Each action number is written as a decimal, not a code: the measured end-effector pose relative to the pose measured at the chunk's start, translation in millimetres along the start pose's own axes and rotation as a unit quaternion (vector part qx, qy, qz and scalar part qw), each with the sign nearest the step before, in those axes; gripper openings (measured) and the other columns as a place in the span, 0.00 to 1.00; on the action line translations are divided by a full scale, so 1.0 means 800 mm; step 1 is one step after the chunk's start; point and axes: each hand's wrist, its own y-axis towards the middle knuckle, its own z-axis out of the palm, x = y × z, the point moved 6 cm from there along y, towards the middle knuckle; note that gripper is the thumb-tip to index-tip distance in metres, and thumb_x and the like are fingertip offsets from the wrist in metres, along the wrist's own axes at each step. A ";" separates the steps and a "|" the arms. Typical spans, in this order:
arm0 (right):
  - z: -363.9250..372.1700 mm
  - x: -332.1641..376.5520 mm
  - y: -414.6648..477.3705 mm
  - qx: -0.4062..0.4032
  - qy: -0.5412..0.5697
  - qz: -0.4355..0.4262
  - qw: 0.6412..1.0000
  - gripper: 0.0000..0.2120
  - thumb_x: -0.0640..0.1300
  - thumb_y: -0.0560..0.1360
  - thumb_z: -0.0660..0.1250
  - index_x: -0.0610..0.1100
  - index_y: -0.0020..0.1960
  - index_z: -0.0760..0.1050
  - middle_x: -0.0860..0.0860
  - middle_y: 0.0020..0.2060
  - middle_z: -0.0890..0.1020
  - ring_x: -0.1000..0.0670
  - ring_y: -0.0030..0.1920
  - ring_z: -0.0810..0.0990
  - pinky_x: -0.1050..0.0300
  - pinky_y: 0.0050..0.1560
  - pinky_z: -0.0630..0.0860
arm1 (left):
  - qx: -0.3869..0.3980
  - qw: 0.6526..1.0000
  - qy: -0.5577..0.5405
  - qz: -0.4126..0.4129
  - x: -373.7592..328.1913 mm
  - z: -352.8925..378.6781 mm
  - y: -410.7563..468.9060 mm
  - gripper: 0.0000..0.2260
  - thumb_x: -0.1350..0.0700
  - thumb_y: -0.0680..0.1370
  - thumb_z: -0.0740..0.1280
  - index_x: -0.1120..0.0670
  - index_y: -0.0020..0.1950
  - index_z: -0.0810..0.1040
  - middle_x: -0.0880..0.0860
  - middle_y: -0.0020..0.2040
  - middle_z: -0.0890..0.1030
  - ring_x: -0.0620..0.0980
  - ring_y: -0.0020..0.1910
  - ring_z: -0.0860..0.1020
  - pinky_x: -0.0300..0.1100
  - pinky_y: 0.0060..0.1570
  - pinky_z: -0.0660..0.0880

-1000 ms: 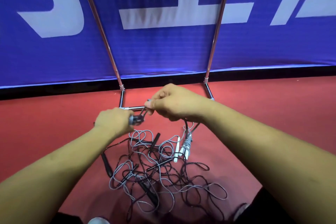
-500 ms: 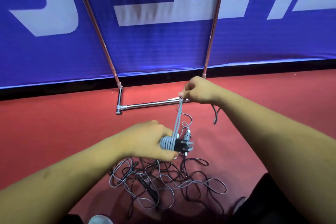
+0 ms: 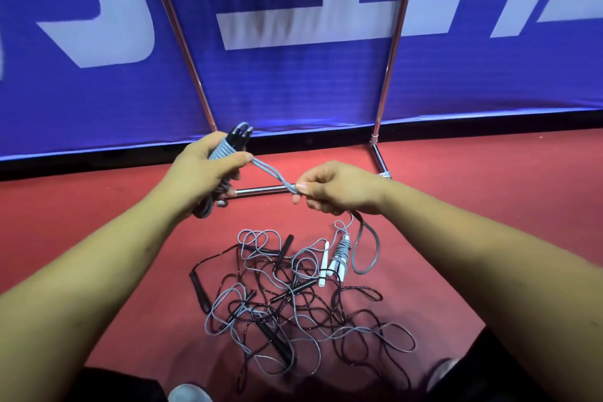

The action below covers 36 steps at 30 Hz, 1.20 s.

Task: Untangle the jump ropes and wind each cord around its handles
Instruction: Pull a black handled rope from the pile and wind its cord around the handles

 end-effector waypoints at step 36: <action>-0.021 0.024 -0.011 -0.044 -0.075 -0.042 0.995 0.12 0.46 0.81 0.62 0.42 0.43 0.77 0.49 0.28 0.69 0.55 0.24 0.68 0.62 0.27 0.68 | 0.146 0.986 0.005 0.077 -0.034 0.061 -0.042 0.18 0.54 0.77 0.70 0.38 0.65 0.75 0.54 0.33 0.79 0.53 0.29 0.77 0.40 0.29 0.73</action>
